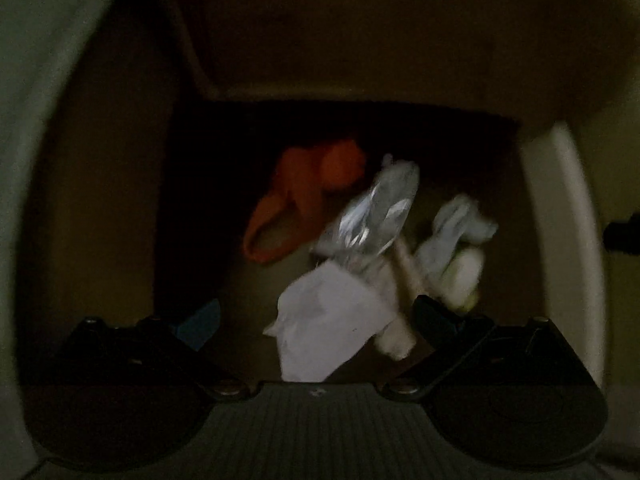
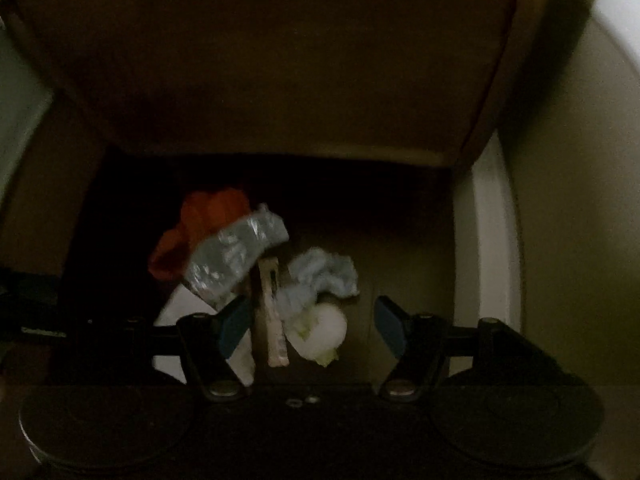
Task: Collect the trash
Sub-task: 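Grasp white tissue with left tool while right grasps crumpled grey paper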
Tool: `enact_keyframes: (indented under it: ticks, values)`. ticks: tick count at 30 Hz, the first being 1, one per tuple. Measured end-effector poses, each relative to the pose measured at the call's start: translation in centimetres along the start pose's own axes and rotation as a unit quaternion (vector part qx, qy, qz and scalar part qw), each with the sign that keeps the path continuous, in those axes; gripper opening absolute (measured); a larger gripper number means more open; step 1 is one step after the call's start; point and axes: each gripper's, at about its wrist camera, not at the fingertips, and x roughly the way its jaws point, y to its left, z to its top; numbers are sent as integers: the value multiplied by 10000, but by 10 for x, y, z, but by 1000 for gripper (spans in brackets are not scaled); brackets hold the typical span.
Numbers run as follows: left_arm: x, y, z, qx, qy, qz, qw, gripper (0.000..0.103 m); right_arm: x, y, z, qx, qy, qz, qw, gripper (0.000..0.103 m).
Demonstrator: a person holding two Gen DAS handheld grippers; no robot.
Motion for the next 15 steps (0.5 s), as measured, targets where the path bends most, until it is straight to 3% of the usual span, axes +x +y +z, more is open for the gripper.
enact_keyframes:
  ticks: [6, 10, 15]
  values:
    - [85, -6, -7, 673, 236, 3, 9975, 103, 64, -6, -4, -223, 99, -10, 9997, 67]
    - [121, -10, -12, 839, 310, -195, 9958, 103, 108, -11, 3, -254, 167, 11, 9995, 68]
    - [160, -20, -30, 999, 459, -157, 9938, 103, 163, -9, 12, -564, 285, -247, 9977, 68]
